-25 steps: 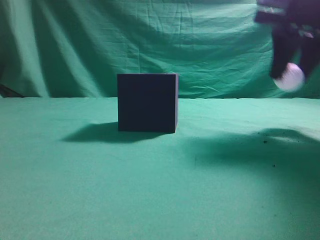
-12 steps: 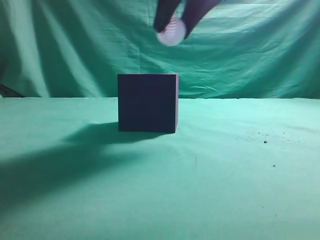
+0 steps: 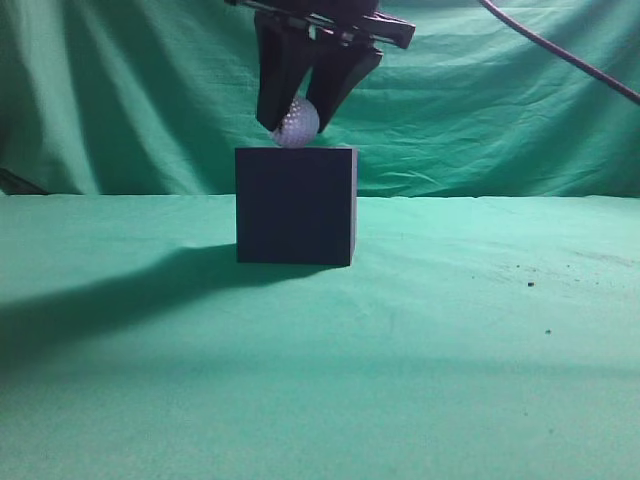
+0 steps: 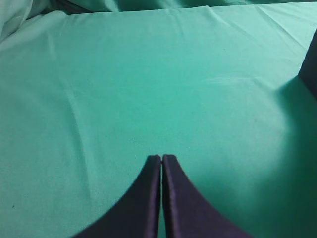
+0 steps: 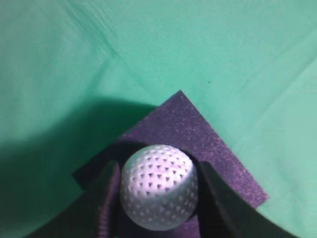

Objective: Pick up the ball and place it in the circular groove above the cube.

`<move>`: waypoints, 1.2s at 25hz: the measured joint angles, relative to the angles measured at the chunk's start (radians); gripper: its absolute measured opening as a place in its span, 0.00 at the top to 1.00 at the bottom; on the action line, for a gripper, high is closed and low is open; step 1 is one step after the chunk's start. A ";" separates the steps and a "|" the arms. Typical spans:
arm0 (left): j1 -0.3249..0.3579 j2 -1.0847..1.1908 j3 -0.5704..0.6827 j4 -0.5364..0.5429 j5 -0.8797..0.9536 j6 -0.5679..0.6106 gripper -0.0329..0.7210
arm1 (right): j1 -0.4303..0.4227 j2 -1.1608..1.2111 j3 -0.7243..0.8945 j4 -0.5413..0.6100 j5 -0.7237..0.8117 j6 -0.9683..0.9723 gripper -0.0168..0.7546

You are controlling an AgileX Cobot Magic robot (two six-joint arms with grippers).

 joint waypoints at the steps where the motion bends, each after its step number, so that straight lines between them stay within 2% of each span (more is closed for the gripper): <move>1: 0.000 0.000 0.000 0.000 0.000 0.000 0.96 | 0.000 0.002 0.000 -0.014 0.000 0.000 0.59; 9: 0.000 0.000 0.000 0.000 0.000 0.000 0.96 | 0.000 0.010 0.000 -0.047 -0.002 0.038 0.59; 10: 0.000 0.000 0.000 0.000 0.000 0.000 0.96 | 0.000 0.016 0.000 -0.047 -0.002 0.041 0.50; 13: 0.000 0.000 0.000 0.000 0.000 0.000 0.96 | 0.000 0.023 -0.002 -0.051 -0.007 0.050 0.33; 14: 0.000 0.000 0.000 0.000 0.000 0.000 0.96 | 0.000 0.023 -0.010 -0.051 -0.007 0.050 0.29; 17: 0.000 0.000 0.000 0.000 0.000 0.000 0.96 | 0.000 0.010 -0.059 -0.057 0.013 0.060 0.31; 19: 0.000 0.000 0.000 0.000 0.000 0.000 0.96 | 0.000 -0.011 -0.107 -0.059 0.057 0.066 0.47; 22: 0.000 0.000 0.000 0.000 0.000 0.000 0.96 | 0.000 -0.056 -0.183 -0.064 0.186 0.070 0.78; 25: 0.000 0.000 0.000 0.000 0.000 0.000 0.96 | 0.000 -0.105 -0.245 -0.083 0.324 0.110 0.98; 30: 0.000 0.000 0.000 0.000 0.000 0.000 0.96 | 0.000 -0.231 -0.269 -0.140 0.466 0.206 0.98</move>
